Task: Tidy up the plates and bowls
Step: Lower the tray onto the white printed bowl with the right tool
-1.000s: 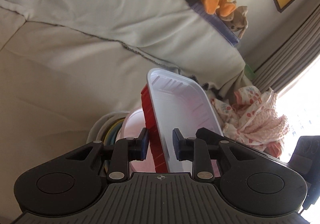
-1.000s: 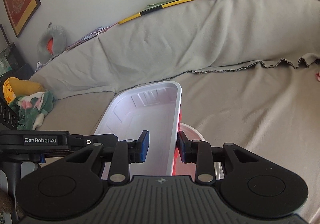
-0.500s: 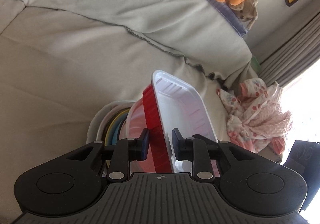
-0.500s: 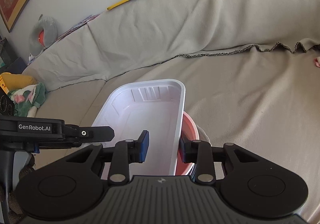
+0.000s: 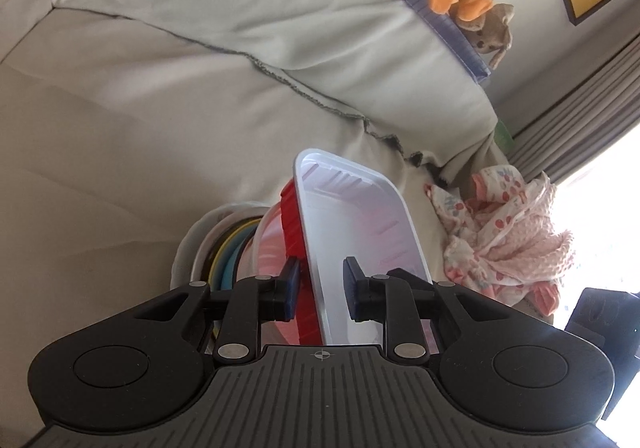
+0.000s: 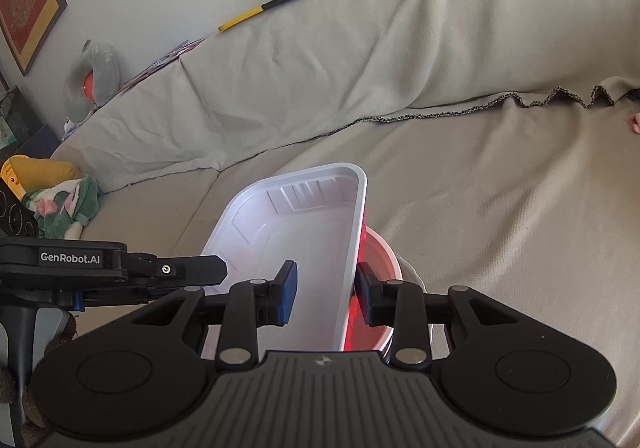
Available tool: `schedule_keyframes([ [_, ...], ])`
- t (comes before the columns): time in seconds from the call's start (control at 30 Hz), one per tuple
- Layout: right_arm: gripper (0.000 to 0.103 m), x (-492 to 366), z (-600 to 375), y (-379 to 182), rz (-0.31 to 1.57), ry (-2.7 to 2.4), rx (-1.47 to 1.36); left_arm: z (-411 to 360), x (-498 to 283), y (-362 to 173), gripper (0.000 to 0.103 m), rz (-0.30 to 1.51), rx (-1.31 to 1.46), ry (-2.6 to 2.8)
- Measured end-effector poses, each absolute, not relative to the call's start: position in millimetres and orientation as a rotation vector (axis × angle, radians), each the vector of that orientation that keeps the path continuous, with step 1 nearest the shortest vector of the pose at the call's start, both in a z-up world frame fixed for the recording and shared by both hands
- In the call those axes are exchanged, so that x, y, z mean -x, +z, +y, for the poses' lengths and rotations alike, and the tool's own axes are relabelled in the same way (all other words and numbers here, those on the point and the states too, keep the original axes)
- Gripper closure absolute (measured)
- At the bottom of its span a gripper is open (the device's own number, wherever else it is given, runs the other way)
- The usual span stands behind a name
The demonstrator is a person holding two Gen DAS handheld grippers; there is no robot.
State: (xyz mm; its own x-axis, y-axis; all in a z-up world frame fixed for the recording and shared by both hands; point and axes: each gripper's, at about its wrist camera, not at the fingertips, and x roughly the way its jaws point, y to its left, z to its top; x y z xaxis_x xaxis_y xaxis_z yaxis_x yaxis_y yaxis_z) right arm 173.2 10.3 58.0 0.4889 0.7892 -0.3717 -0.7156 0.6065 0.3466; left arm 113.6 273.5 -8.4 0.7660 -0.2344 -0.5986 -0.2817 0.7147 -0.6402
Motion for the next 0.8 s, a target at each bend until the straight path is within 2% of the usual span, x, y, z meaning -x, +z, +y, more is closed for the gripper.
schedule_keyframes([
  [0.8, 0.070, -174.0, 7.3, 59.6, 0.535, 0.911, -0.186, 271.2, -109.4, -5.0, 0.078, 0.713, 0.775, 0.011],
])
